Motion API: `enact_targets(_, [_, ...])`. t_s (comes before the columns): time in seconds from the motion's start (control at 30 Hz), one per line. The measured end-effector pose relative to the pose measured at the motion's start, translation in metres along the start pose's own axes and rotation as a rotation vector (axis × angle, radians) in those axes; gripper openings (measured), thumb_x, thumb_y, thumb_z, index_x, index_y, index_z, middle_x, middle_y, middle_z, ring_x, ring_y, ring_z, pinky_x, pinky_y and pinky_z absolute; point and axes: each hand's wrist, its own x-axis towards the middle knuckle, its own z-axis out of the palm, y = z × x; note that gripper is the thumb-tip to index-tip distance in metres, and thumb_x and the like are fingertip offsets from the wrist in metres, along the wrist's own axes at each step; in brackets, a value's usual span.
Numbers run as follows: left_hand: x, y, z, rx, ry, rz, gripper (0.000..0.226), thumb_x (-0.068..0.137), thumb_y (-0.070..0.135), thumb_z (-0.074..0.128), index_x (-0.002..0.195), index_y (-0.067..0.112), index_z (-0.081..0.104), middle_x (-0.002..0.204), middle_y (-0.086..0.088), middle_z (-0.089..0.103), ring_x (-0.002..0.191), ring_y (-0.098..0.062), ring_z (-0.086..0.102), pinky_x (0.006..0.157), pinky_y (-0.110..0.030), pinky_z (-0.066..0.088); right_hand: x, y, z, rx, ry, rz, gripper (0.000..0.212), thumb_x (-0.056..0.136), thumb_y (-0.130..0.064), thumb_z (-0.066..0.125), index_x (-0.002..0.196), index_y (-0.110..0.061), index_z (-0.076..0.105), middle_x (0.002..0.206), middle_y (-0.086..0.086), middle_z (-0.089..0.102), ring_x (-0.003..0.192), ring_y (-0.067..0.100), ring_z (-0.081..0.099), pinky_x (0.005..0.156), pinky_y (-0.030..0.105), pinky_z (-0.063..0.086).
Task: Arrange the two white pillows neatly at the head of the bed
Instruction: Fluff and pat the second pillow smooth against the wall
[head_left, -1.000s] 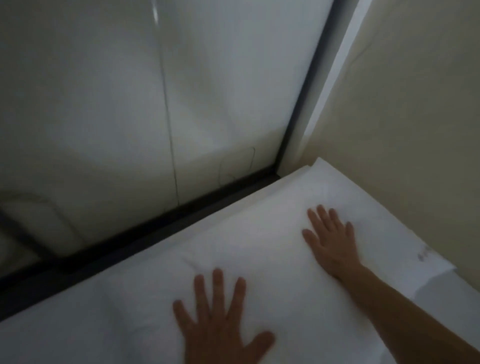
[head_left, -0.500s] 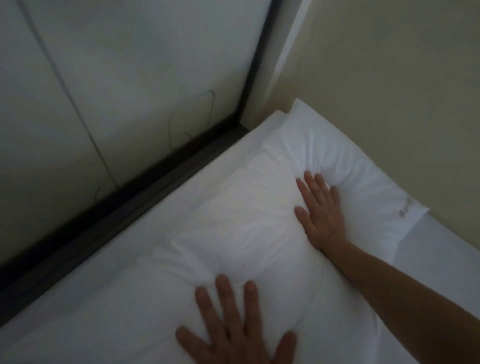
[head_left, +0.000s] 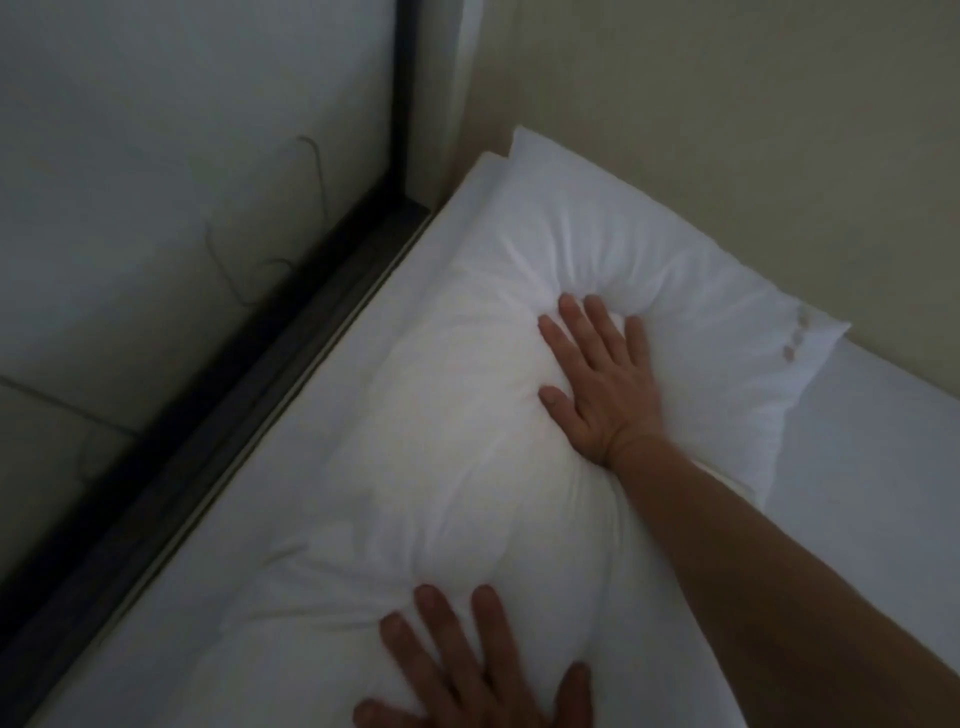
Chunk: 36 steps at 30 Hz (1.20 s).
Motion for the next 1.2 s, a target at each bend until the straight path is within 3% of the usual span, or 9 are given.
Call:
enact_targets(0.23, [-0.008,0.006,-0.01,-0.008,-0.123,0.073,0.094,0.071,0.069,0.042,0.141,0.007,0.037,0.149,-0.03,0.029,0.138,-0.052,0.02,0.1,-0.081,0.003,-0.011,-0.01,-0.015,-0.001,0.009,0.064,0.068,0.092,-0.062,0.02,0.151,-0.028,0.019,0.16,0.001,0.017,0.147,0.024,0.011,0.115,0.055,0.011])
enact_targets(0.43, [-0.02,-0.004,-0.063,0.089,-0.249,0.096,0.095,0.075,0.074,0.039,0.146,0.012,0.03,0.153,-0.026,0.022,0.141,-0.05,0.01,0.101,-0.08,0.001,-0.022,-0.037,-0.058,0.027,-0.189,0.179,0.07,0.089,-0.065,0.013,0.151,-0.033,0.012,0.162,-0.005,0.008,0.148,0.02,0.005,0.114,0.057,0.007])
enact_targets(0.57, [-0.014,-0.006,-0.121,0.101,-0.296,0.147,0.085,0.078,0.072,0.031,0.136,0.012,0.049,0.136,-0.026,0.05,0.124,-0.049,0.043,0.099,-0.072,0.026,-0.03,-0.049,-0.087,0.121,-0.272,0.241,0.063,0.095,-0.058,0.019,0.152,-0.033,0.009,0.162,-0.006,0.005,0.148,0.019,0.002,0.114,0.056,0.006])
enact_targets(0.63, [0.009,-0.009,-0.143,0.079,-0.157,0.328,0.064,0.084,0.062,0.036,0.121,0.014,0.057,0.118,-0.018,0.058,0.106,-0.04,0.052,0.09,-0.058,0.04,-0.032,-0.057,-0.098,0.178,-0.244,0.291,0.066,0.093,-0.061,0.018,0.151,-0.033,0.007,0.162,-0.006,0.002,0.148,0.021,-0.002,0.114,0.057,0.002])
enact_targets(0.67, [0.028,-0.005,-0.147,0.069,-0.065,0.411,0.057,0.087,0.057,0.036,0.122,0.016,0.055,0.122,-0.017,0.057,0.109,-0.039,0.051,0.092,-0.056,0.04,-0.029,-0.06,-0.101,0.192,-0.194,0.335,0.068,0.091,-0.064,0.015,0.151,-0.035,0.004,0.162,-0.007,-0.003,0.148,0.022,-0.007,0.113,0.057,-0.003])
enact_targets(0.77, [0.094,0.033,-0.15,0.125,-0.014,0.575,0.061,0.093,0.051,0.019,0.146,0.023,0.028,0.153,-0.013,0.033,0.141,-0.039,0.023,0.113,-0.06,0.015,-0.016,-0.073,-0.098,0.172,-0.142,0.416,0.07,0.085,-0.066,0.006,0.148,-0.038,-0.011,0.159,-0.007,-0.02,0.144,0.027,-0.021,0.11,0.059,-0.012])
enact_targets(0.9, [0.127,0.028,-0.09,0.091,-0.284,0.484,0.078,0.077,0.073,-0.014,0.146,0.037,-0.017,0.159,0.005,-0.017,0.143,-0.024,-0.022,0.112,-0.061,-0.011,-0.039,-0.087,-0.061,0.052,-0.167,0.341,0.067,0.09,-0.062,0.01,0.149,-0.038,-0.009,0.16,-0.005,-0.017,0.144,0.027,-0.023,0.109,0.061,-0.016])
enact_targets(1.07, [0.124,-0.015,-0.062,0.099,-0.391,0.433,0.093,0.065,0.084,-0.016,0.142,0.033,-0.025,0.155,0.005,-0.028,0.142,-0.016,-0.025,0.116,-0.05,-0.012,-0.05,-0.082,-0.053,0.19,-0.058,0.485,0.071,0.088,-0.066,0.014,0.151,-0.034,0.003,0.161,-0.006,-0.005,0.147,0.017,-0.012,0.114,0.049,-0.011])
enact_targets(1.2, [0.111,-0.056,-0.087,0.182,-0.447,0.394,0.093,0.066,0.083,-0.015,0.14,0.029,-0.029,0.152,0.004,-0.032,0.14,-0.013,-0.028,0.115,-0.049,-0.014,-0.082,-0.03,-0.078,0.225,-0.227,0.841,0.069,0.093,-0.062,0.015,0.152,-0.029,0.001,0.162,-0.001,-0.005,0.148,0.021,-0.006,0.117,0.05,-0.002])
